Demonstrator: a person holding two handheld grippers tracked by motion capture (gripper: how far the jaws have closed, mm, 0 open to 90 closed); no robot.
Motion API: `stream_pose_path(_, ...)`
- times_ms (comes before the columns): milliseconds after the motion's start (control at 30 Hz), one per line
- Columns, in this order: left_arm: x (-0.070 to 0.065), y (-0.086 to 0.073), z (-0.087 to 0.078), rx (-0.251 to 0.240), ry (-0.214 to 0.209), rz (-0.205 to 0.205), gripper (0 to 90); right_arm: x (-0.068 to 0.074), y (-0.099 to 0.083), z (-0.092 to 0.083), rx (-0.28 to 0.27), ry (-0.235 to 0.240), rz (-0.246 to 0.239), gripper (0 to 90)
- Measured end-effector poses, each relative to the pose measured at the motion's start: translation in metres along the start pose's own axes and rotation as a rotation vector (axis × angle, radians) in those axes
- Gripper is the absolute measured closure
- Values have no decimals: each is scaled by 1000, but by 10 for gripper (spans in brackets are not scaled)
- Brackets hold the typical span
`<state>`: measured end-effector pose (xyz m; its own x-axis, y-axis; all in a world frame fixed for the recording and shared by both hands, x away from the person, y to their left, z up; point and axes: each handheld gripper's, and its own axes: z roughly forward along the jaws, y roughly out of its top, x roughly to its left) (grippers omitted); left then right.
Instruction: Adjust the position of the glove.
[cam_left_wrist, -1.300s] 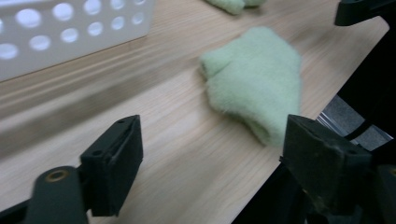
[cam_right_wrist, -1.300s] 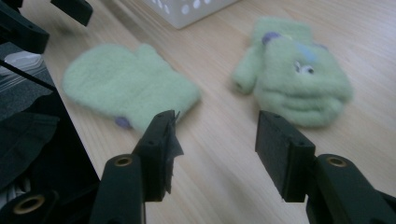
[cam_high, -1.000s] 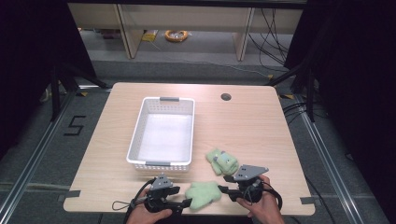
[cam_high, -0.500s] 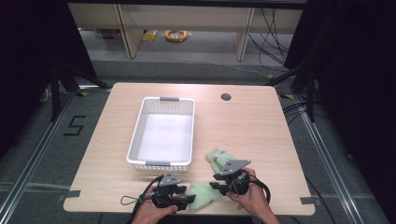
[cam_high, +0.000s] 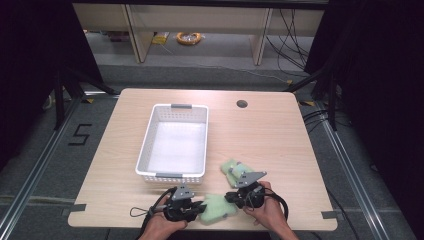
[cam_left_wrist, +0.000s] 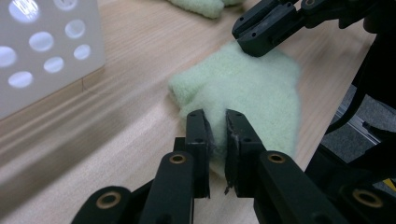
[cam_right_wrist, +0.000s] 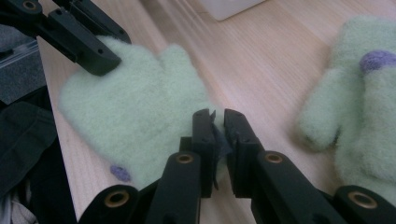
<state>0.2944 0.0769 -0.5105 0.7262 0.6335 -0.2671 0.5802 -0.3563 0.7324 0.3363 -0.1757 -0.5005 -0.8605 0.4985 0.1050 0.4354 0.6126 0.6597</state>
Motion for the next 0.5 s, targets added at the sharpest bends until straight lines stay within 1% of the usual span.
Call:
stream_pose_path(33,0,1,-1,-3,2,18,802,1,0,-2,-2,-1,4,846)
stream_pose_path(67,1,2,-2,1,3,24,805,2,-1,-1,-24,-7,19,848)
stream_pose_path(100,0,3,-2,2,-3,16,808,3,0,-6,-8,-2,17,849)
stream_pose_path(133,-1,5,-2,-11,-12,23,809,4,-1,-9,-19,-1,23,849)
stream_pose_path(200,-3,8,-2,-17,-24,21,812,7,-2,-16,-24,-10,24,849)
stream_pose_path(233,-4,10,-1,-17,-25,32,812,9,-4,-20,-34,-13,30,849)
stream_pose_path(267,-5,12,1,-17,-31,22,813,10,-6,-24,-39,-16,34,849)
stream_pose_path(300,-6,15,3,-17,-35,25,813,10,-8,-28,-50,-12,43,849)
stream_pose_path(333,-6,18,5,-17,-42,43,813,10,-11,-32,-58,-8,60,849)
stream_pose_path(367,-8,20,7,-22,-50,37,812,8,-14,-37,-55,-15,56,848)
stream_pose_path(400,-10,23,8,-15,-56,47,812,8,-16,-39,-58,-21,71,848)
stream_pose_path(433,-13,25,11,-22,-65,47,812,6,-18,-42,-60,-32,78,848)
stream_pose_path(467,-14,28,13,-12,-66,65,812,4,-20,-44,-57,-33,86,848)
stream_pose_path(500,-15,30,15,-9,-66,68,811,3,-22,-45,-61,-26,88,848)
